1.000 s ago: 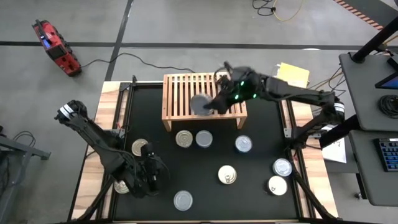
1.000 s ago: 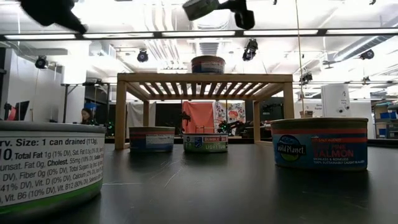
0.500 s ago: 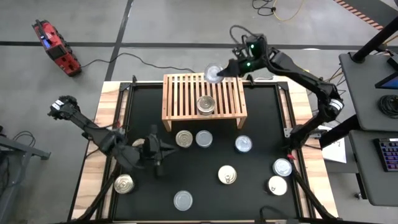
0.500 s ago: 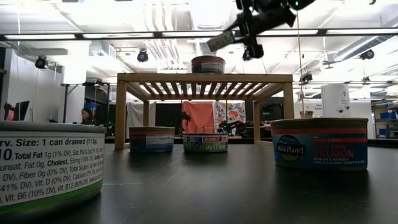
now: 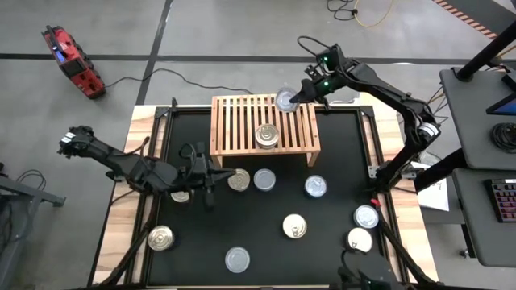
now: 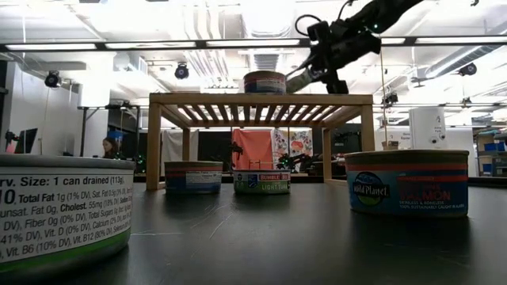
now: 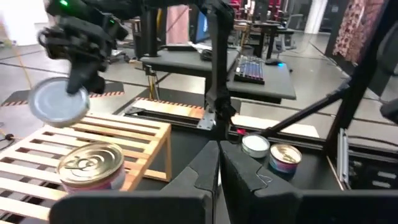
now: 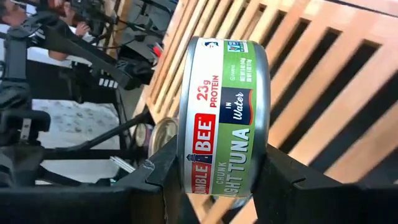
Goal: Stack canned seafood by type on shelf
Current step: Put the green white tuna can on the shelf
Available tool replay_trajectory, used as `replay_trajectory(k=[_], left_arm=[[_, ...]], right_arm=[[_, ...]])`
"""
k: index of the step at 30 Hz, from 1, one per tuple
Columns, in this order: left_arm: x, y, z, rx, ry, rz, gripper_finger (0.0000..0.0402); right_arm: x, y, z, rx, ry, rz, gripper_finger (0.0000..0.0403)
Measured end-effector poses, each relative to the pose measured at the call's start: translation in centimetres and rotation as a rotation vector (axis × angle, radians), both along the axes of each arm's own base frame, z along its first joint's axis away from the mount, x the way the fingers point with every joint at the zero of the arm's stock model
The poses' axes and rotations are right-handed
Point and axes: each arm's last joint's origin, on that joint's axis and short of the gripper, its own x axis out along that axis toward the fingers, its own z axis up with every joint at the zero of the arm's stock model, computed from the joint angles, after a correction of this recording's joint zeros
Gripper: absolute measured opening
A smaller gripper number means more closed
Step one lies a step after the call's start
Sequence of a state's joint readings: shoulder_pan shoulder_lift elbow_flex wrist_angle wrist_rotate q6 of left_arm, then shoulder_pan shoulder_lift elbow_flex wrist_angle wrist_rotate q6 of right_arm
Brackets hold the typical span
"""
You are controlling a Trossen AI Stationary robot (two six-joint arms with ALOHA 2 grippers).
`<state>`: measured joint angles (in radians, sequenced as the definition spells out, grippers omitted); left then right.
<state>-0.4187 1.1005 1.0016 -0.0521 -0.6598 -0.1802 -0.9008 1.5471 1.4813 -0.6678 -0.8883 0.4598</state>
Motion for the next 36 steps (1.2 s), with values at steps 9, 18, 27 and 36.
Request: replay_trajectory(k=[9, 18, 27, 36], left_arm=[[0.5, 1.8, 0.1, 0.003, -0.001, 0.078, 0.0], [0.7, 2.7, 0.0, 0.003, 0.0, 0.119, 0.0], [0.7, 2.8, 0.0, -0.003, -0.003, 0.126, 0.0], [0.7, 2.8, 0.0, -0.006, -0.004, 0.132, 0.0]], right_arm=[[-0.3, -0.4, -1.2, -0.033, 0.093, -0.087, 0.0135], [-0.1, -0.7, -1.9, -0.03, 0.126, -0.109, 0.0135], [-0.1, -0.8, -2.0, -0.017, 0.147, -0.138, 0.0194], [-0.2, -0.7, -2.1, 0.006, 0.159, -0.148, 0.023]])
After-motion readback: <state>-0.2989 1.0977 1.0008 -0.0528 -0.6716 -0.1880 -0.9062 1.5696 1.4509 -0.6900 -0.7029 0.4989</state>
